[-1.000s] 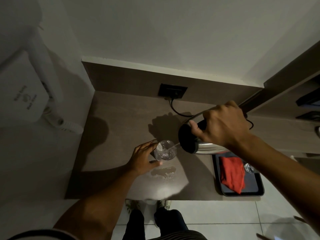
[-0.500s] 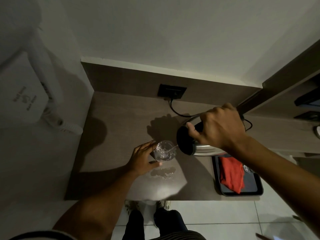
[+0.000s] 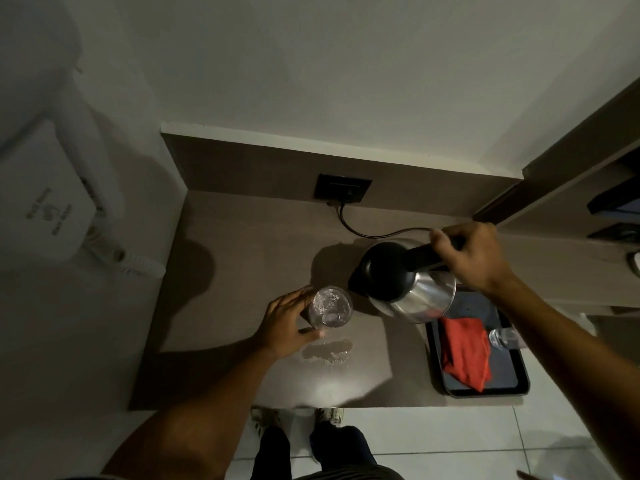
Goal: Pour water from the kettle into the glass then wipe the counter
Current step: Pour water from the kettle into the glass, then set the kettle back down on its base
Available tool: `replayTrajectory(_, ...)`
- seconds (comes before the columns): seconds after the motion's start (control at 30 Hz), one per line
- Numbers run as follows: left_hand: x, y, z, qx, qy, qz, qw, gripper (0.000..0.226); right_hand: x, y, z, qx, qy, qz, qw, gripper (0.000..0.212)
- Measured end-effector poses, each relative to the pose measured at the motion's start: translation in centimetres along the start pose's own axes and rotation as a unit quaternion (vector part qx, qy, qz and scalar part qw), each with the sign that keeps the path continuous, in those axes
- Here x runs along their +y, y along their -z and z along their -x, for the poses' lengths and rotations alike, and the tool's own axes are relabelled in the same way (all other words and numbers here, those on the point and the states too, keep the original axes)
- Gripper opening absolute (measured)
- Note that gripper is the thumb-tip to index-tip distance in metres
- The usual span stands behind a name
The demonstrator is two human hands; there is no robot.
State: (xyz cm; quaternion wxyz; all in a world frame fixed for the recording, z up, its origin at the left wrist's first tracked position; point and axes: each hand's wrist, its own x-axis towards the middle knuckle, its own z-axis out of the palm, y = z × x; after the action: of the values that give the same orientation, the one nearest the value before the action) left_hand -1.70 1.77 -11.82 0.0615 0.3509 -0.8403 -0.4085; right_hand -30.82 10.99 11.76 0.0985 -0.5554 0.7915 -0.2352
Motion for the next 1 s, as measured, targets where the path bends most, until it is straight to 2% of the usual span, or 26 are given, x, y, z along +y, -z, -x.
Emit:
replayTrajectory(0.13, 0.1, 0.1, 0.0, -0.002, 0.002, 0.006, 1.000, 0.091, 3.5, 0.0, 0.7, 0.061, -0.085, -0.120, 0.987, 0.041)
replayTrajectory(0.27, 0.2, 0.3, -0.1, -0.004, -0.003, 0.008, 1.000, 0.090, 7.7, -0.8, 1.0, 0.144, -0.185, -0.245, 0.941, 0.049)
replayTrajectory(0.4, 0.2, 0.2, 0.1, -0.005, 0.006, 0.007, 1.000, 0.089, 10.1, -2.6, 1.3, 0.192, -0.231, -0.301, 0.905, 0.051)
replayTrajectory(0.5, 0.1, 0.1, 0.0, -0.010, 0.009, 0.016, 1.000, 0.088, 10.3, -4.1, 1.2, 0.221, -0.237, -0.335, 0.885, 0.040)
replayTrajectory(0.77, 0.3, 0.1, 0.2, -0.016, 0.024, 0.018, 0.999, 0.086, 12.1, -7.0, 0.5, 0.235, -0.266, -0.393, 0.848, 0.031)
replayTrajectory(1.0, 0.0, -0.2, 0.0, -0.025, 0.043, 0.010, 0.999, 0.087, 13.4, -6.4, 0.3, 0.214, -0.264, -0.392, 0.855, 0.033)
